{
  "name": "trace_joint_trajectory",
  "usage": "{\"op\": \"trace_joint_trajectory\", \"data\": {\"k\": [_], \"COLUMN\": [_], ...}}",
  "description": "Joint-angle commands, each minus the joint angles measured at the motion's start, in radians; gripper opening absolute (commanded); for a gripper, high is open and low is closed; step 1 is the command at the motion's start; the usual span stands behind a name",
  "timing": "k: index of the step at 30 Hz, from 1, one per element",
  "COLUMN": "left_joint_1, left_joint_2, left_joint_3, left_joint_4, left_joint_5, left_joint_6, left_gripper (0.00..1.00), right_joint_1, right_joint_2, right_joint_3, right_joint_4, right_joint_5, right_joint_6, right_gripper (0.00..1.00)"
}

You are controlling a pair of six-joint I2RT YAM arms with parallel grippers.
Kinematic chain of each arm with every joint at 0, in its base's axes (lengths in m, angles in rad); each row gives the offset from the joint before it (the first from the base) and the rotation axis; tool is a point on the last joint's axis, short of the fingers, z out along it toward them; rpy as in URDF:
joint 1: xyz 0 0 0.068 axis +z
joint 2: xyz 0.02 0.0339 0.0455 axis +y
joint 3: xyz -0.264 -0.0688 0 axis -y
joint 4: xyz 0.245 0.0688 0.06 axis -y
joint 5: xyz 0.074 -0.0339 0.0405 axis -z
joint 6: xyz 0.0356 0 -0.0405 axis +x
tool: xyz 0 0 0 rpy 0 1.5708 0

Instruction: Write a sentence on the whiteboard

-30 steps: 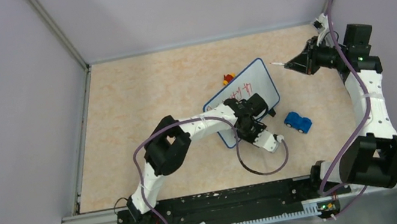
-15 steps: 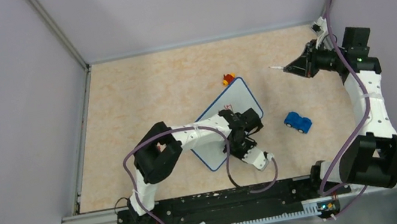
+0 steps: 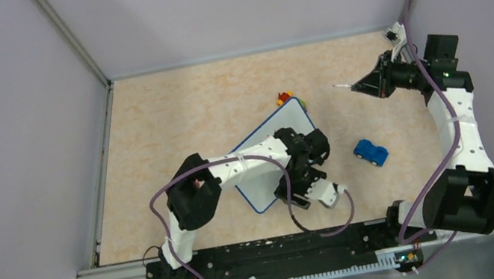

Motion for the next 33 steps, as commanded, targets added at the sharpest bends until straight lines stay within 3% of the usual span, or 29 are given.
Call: {"op": "trace_joint_trajectory", "data": {"k": [1, 5, 11, 15, 18, 27, 33], "left_joint_1": [0.003, 0.102, 0.458, 0.613, 0.708, 0.749, 0.730], "left_joint_2": [-0.093, -0.177, -0.327, -0.414, -0.422, -0.369, -0.339], "left_joint_3": [0.184, 0.272, 0.286, 0.170, 0.103, -0.015, -0.062], "left_joint_4": [-0.056, 0.003, 0.161, 0.234, 0.229, 0.232, 0.251], "left_joint_5": [0.117, 0.192, 0.353, 0.368, 0.460, 0.610, 0.655], "left_joint_6": [-0.183, -0.406, -0.821, -0.940, -0.972, -0.947, -0.940], "left_gripper": [0.73, 0.68, 0.61, 0.63, 0.61, 0.57, 0.46], "right_joint_1": [0.002, 0.000, 0.001, 0.003, 0.021, 0.071, 0.077], "right_joint_2": [-0.024, -0.018, -0.021, -0.025, -0.024, -0.026, -0.027], "right_joint_3": [0.029, 0.049, 0.020, 0.013, 0.016, 0.013, 0.015], "right_joint_4": [0.034, 0.030, 0.044, 0.038, 0.014, -0.030, -0.050], "right_joint_5": [-0.010, -0.005, -0.014, -0.021, -0.021, -0.009, -0.005], "right_joint_6": [0.000, -0.002, -0.003, -0.012, -0.036, -0.086, -0.110], "right_gripper": [0.00, 0.00, 0.00, 0.00, 0.00, 0.00, 0.00]}}
